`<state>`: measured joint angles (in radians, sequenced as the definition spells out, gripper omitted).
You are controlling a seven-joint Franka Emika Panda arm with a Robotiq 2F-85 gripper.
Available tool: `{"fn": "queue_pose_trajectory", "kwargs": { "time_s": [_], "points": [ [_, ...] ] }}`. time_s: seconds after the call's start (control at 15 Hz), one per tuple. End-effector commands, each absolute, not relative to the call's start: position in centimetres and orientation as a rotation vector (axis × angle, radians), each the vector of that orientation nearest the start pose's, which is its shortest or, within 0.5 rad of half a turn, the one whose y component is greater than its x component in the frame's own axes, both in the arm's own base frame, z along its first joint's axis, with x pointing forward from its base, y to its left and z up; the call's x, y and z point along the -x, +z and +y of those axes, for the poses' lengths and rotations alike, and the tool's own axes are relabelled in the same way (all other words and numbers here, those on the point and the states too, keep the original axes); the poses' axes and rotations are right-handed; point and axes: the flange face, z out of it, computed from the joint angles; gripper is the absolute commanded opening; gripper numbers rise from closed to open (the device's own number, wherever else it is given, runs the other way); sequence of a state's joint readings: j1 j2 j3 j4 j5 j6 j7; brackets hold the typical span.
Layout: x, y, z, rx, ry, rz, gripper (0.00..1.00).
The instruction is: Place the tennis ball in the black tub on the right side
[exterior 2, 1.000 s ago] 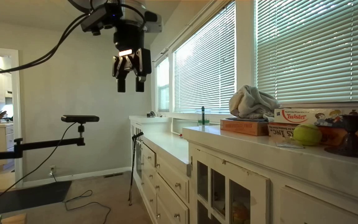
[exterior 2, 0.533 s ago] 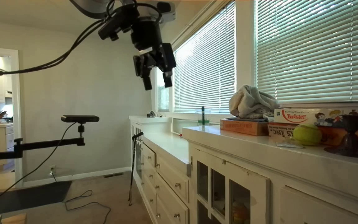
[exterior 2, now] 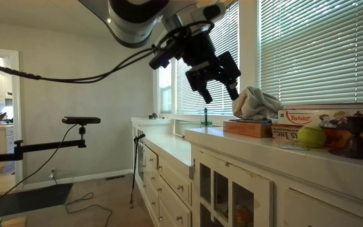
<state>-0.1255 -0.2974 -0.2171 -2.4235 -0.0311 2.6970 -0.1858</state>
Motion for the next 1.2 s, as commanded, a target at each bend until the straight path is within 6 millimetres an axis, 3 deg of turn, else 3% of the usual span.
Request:
{"fn": "queue_pose_trajectory", "kwargs": {
  "time_s": [0.0,0.33,0.67,1.13],
  "points": [
    [-51.6,46.4,-19.5,3.113,-0.996,0.291,1.0],
    [-58.6,45.3,-23.2,3.136,-0.979,0.361,1.0],
    [-65.2,43.0,-25.6,3.135,-0.972,0.412,1.0],
    [-71.0,40.3,-28.3,3.136,-0.903,0.421,1.0]
  ]
}}
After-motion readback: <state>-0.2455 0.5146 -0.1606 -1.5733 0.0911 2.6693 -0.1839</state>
